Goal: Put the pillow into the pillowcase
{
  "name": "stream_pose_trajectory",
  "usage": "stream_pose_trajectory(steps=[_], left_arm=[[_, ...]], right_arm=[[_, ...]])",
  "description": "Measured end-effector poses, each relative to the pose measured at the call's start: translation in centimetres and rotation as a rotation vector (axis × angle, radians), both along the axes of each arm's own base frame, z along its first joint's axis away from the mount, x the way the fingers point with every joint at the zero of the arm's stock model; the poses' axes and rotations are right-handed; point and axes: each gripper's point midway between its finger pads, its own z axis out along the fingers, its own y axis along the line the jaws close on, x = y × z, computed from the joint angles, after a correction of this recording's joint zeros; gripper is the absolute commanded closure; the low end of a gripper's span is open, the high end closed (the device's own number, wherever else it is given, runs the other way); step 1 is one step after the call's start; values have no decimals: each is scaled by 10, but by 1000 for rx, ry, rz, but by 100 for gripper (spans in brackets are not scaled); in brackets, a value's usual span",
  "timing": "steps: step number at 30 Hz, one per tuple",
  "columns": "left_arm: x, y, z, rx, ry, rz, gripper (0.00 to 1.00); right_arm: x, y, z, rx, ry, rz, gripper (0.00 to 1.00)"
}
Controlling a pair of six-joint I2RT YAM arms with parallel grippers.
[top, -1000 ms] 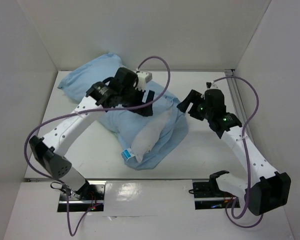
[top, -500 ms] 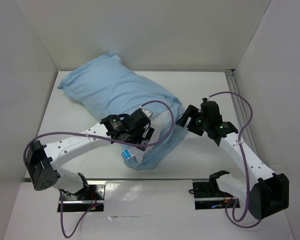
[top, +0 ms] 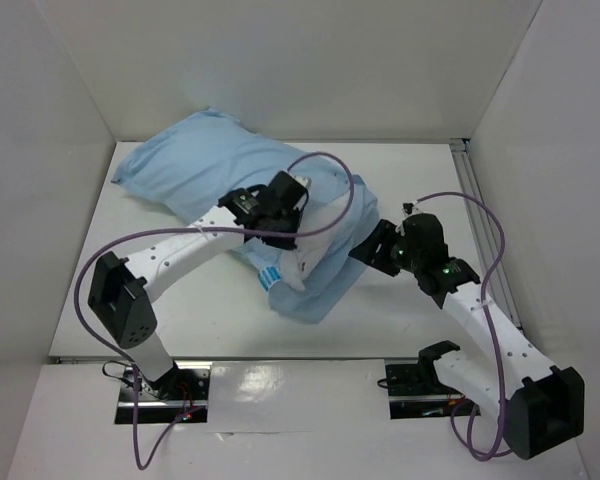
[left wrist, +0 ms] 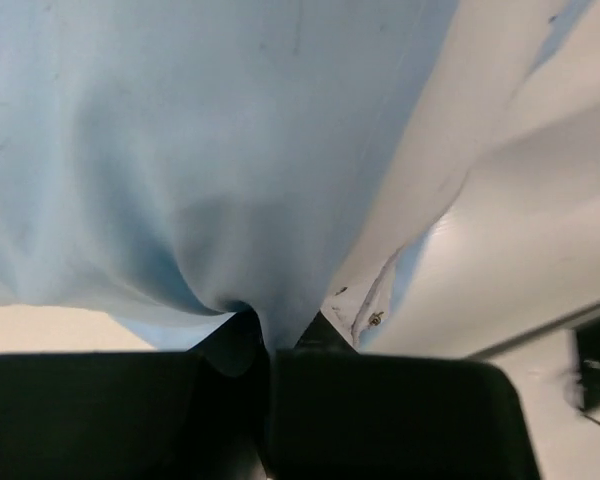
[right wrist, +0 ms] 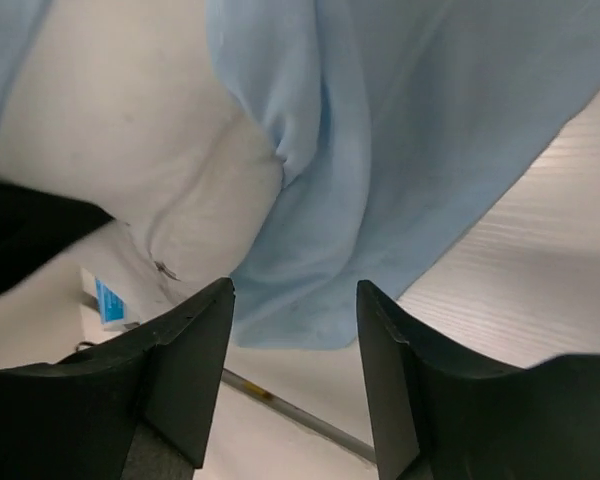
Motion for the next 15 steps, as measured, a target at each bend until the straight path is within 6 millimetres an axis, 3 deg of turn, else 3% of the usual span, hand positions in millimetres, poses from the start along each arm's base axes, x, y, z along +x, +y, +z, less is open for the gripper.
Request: stream_pose_trajectory(steps=[4, 8, 15], left_arm=[[26, 1, 40, -156, -6, -1, 100], [38, 2, 64, -257, -2, -11, 100], [45, -2, 68, -334, 49, -36, 100]], right_arm=[[8, 10, 12, 59, -52, -8, 49], [34, 19, 23, 113, -112, -47, 39], [80, 39, 0, 86, -74, -82, 36]])
